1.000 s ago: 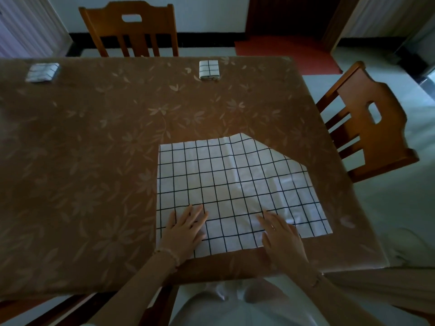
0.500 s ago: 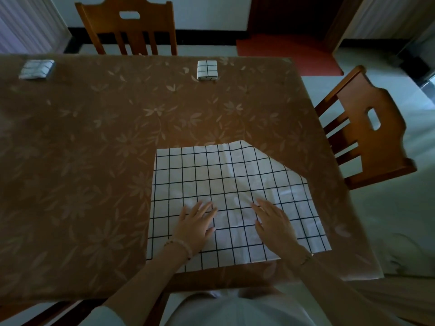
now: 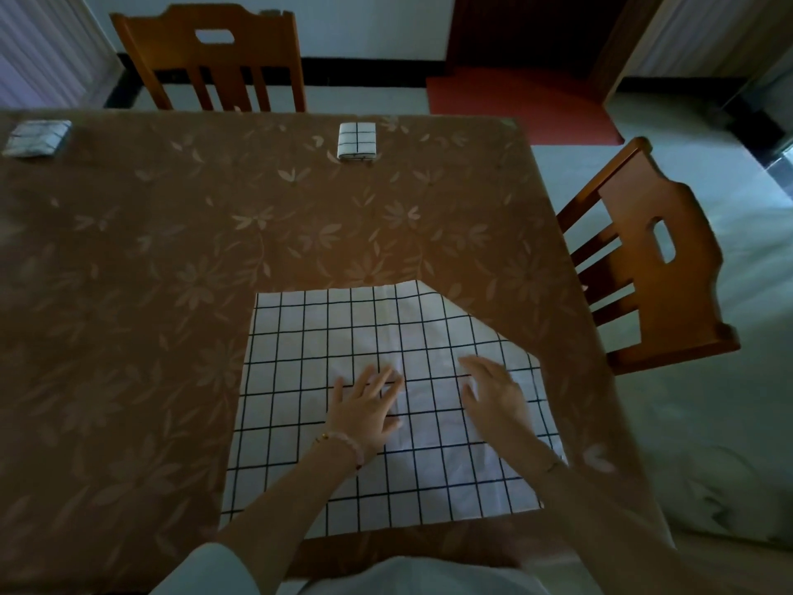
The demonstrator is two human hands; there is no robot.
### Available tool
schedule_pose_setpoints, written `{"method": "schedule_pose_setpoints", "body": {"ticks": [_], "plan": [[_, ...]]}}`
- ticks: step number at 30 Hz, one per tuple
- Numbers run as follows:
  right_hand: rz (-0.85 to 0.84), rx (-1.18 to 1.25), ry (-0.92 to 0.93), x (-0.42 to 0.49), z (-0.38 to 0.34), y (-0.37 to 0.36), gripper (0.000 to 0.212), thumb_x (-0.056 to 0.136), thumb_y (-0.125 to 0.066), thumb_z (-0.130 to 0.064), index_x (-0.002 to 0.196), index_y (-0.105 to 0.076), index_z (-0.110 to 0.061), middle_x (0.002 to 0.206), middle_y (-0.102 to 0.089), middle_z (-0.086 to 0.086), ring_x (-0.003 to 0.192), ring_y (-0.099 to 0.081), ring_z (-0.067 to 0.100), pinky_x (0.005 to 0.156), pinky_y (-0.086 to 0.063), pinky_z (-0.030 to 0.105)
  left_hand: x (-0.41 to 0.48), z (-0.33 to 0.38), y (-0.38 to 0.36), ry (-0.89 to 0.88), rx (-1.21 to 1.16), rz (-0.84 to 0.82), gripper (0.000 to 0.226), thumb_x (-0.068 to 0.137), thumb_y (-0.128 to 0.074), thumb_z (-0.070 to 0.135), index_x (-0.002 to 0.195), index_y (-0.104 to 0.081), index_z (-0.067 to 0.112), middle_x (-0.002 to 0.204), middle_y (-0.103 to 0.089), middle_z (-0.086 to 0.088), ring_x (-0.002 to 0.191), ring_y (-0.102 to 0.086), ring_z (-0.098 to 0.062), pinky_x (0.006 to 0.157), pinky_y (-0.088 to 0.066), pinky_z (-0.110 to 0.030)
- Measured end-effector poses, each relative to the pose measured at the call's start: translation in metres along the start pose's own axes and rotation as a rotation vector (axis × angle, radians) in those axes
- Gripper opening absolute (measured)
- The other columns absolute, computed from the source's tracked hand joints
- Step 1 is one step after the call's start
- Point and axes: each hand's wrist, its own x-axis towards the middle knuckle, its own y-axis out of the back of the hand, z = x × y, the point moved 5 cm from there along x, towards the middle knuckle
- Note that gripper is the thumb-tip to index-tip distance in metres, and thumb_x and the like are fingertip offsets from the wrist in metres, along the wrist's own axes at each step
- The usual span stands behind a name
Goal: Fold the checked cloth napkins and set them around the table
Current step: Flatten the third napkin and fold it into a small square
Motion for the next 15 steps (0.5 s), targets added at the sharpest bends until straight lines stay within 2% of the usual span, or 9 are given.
{"method": "schedule_pose_setpoints", "body": {"ticks": [4, 7, 10, 13, 15], "plan": [[0.005, -0.053, -0.106, 0.044, 0.019, 0.012, 0.04, 0.087, -0.054, -0.01, 0.127, -0.054, -0.009, 0.132, -0.053, 0.005, 0.121, -0.046, 0.025, 0.097, -0.042, 0.039, 0.002, -0.001, -0.003, 0.016, -0.015, 0.006, 0.064, 0.094, -0.027, 0.053, 0.147, 0.001, 0.032, 0.156, 0.008, 0.007, 0.143, 0.009, -0.017, 0.114, 0.002, -0.052], [-0.018, -0.099, -0.151, 0.065, 0.028, 0.014, 0.041, 0.089, -0.052, -0.013, 0.13, -0.051, -0.01, 0.129, -0.053, 0.007, 0.118, -0.045, 0.027, 0.095, -0.041, 0.039, 0.003, -0.002, -0.004, 0.003, -0.046, 0.051, 0.076, 0.078, -0.004, 0.063, 0.147, -0.003, 0.032, 0.156, 0.004, 0.006, 0.143, 0.006, -0.019, 0.112, 0.002, -0.052], [0.008, -0.159, -0.213, 0.073, 0.036, 0.014, 0.038, 0.091, -0.051, -0.022, 0.128, -0.053, -0.014, 0.125, -0.054, 0.005, 0.114, -0.045, 0.025, 0.093, -0.04, 0.038, 0.004, -0.002, -0.008, -0.003, -0.069, 0.074, 0.084, 0.069, 0.001, 0.062, 0.147, -0.008, 0.032, 0.156, 0.0, 0.006, 0.144, 0.002, -0.02, 0.112, 0.0, -0.053], [0.027, -0.148, -0.234, 0.075, 0.039, 0.011, 0.029, 0.09, -0.053, -0.022, 0.117, -0.06, -0.016, 0.114, -0.058, 0.004, 0.104, -0.049, 0.024, 0.088, -0.043, 0.037, 0.006, -0.003, -0.006, 0.016, -0.07, 0.073, 0.086, 0.067, 0.002, 0.063, 0.147, -0.007, 0.033, 0.156, 0.002, 0.008, 0.143, 0.005, -0.017, 0.112, 0.005, -0.049], [0.037, -0.121, -0.236, 0.072, 0.038, 0.011, 0.017, 0.088, -0.056, -0.019, 0.103, -0.064, -0.018, 0.101, -0.061, 0.002, 0.095, -0.052, 0.023, 0.079, -0.046, 0.037, 0.005, -0.003, -0.005, 0.025, -0.083, 0.073, 0.086, 0.067, 0.001, 0.063, 0.147, -0.006, 0.033, 0.156, 0.003, 0.01, 0.143, 0.006, -0.015, 0.11, 0.009, -0.045]]}}
